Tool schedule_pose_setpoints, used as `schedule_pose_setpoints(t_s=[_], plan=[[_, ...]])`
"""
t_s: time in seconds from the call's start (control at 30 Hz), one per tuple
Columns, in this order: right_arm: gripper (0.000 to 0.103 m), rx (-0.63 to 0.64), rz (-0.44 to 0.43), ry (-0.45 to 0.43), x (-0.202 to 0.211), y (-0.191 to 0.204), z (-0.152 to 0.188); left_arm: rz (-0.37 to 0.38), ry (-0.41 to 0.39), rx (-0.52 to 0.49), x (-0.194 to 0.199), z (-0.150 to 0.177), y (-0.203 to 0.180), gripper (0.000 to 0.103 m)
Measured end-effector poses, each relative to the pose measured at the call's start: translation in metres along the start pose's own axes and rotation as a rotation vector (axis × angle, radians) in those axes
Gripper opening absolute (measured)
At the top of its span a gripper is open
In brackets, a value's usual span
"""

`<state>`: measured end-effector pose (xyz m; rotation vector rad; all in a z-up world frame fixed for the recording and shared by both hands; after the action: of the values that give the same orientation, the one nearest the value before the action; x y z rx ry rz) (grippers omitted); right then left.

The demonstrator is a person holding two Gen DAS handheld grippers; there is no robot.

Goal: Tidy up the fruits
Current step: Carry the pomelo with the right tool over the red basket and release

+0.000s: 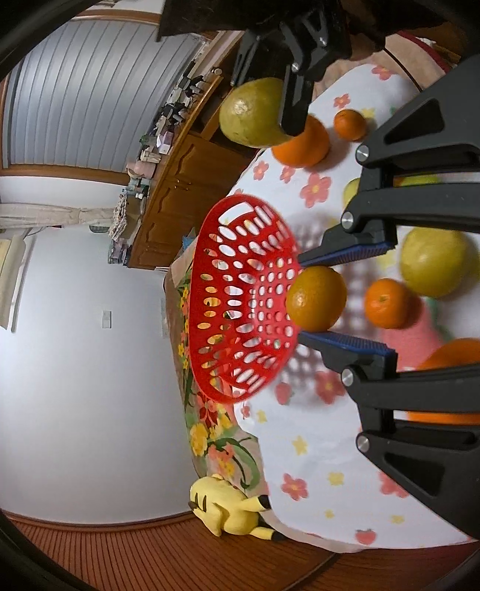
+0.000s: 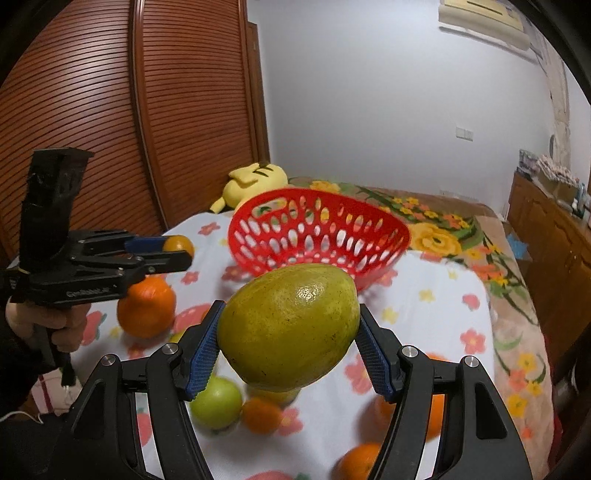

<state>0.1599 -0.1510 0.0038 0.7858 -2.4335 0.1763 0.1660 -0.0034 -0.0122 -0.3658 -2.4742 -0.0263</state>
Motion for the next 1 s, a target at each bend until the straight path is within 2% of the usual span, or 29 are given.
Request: schedule_pose_setpoints(t_s=[0.23,0.53,0.63,1.0], plan=[[0.07,0.005,-0.013,0.02,-0.017,-0.018,-0.026,0.014,0.035,0.009,-0.035,-0.018,0.008,0.033],[0.07,-0.013,-0.063,0.072,-0.041,-0.025,-0.04,-0.022,0.094,0.006,-0.068,-0.023,0.011,0.035],[0.07,-0.008,-0.057,0.099,-0.052,-0.029,-0.042,-0.044,0.088,0.002,-0.068,-0.025,0.012,0.04],[0.07,0.031,-0.027,0.168,-0.084,-0.032,-0.048,-0.076,0.053,0.033,-0.051,-0.029,0.035,0.047]])
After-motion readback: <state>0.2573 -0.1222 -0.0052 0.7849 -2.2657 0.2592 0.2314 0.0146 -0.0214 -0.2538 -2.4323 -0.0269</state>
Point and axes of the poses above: each gripper's, at about its wrist camera, not at the fingertips, and x roughly against the way its jaws point, y to its left, z to its underside, the point moved 3 cm from there along -x, roughly the way its jaws point, and after that the axes turned 1 degree about -x, right-handed, at the moved point
